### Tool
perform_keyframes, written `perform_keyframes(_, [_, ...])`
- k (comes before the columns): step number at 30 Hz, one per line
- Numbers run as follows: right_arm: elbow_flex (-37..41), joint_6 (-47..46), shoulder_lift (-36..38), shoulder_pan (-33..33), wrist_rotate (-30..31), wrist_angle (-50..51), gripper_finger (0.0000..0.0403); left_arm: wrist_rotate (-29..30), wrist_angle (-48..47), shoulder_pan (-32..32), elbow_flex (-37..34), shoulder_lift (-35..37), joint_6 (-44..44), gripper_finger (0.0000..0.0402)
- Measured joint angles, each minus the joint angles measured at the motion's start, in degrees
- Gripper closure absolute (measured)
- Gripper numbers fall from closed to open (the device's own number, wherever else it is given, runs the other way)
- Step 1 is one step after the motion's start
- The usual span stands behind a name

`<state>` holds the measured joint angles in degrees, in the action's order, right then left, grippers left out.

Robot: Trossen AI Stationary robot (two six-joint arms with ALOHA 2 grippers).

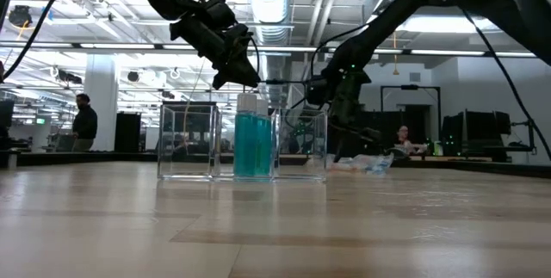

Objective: Pick & Place toothbrushing station
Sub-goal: Put the top left orange toothbrush into the transparent organizer

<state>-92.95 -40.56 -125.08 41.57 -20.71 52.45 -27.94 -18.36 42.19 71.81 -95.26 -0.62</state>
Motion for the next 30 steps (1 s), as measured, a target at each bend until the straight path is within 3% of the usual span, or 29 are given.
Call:
perform_keyframes(11, [-4.2,2.5,0.0,0.9,0.4,0.7,0.0393,0.0,0.0,0.0,0.0,0.0,0.0,0.032])
perform_keyframes(22, [-18.7,7.8,0.1,-0.1,5.1,4.7,0.0396,-0.1,0.7,0.1,0.0,0.0,-1.2,0.032])
perform_keyframes(26, [-26.8,9.7,0.2,-1.0,7.6,2.6,0.0396,-5.5,3.7,1.3,0.0,0.0,-6.6,0.032])
perform_keyframes(30, [-33.7,10.8,0.2,-0.9,7.7,1.4,0.0397,-6.2,7.6,2.8,0.0,0.2,-10.3,0.032])
